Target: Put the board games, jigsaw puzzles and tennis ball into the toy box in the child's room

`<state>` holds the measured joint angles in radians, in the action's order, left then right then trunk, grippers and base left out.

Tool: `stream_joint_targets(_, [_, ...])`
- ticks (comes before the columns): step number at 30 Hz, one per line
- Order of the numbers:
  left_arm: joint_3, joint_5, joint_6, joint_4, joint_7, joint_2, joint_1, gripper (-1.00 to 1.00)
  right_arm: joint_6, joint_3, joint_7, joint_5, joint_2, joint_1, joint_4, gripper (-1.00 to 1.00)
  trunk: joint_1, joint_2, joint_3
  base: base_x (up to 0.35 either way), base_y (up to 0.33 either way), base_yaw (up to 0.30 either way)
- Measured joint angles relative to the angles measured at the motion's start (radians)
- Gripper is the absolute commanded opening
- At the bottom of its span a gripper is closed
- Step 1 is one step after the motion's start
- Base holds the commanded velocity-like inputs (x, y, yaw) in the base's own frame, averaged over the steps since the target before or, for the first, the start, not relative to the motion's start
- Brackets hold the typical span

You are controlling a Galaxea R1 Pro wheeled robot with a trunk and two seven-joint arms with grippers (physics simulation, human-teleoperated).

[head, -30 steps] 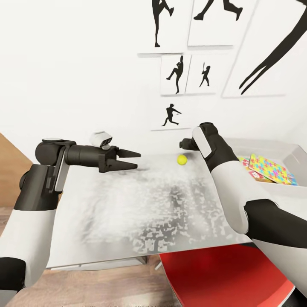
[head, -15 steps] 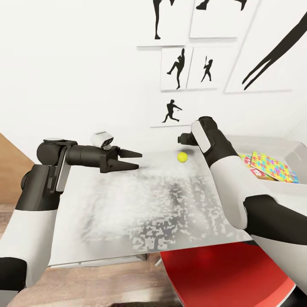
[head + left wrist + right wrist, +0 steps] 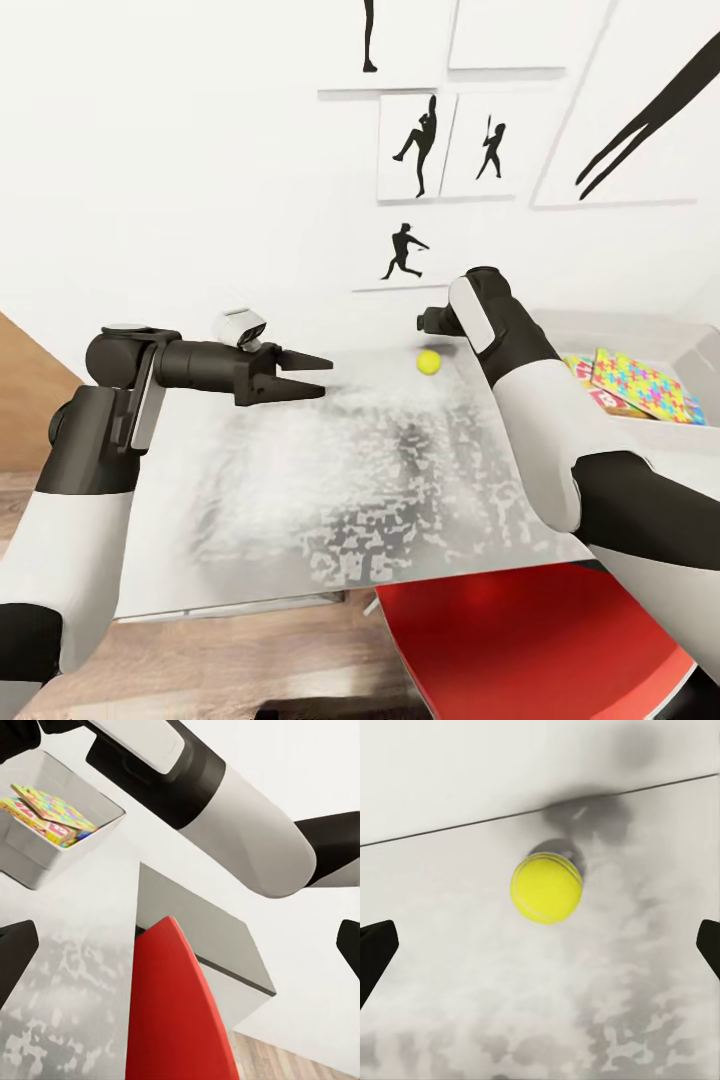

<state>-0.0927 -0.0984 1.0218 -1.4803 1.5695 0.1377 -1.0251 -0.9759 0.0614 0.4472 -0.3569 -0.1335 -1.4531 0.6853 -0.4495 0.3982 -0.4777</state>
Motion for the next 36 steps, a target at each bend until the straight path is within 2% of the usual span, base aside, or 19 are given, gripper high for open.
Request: stream_joint_targets(36, [0.005,-0.001,0.008,-0.006,0.0,-0.002,-0.008,1.0,0.015,0.0,0.0,-0.002,0.002,-0.007,-0.018,1.0,0.0,0.0,-0.059,0.0,0.0,0.0])
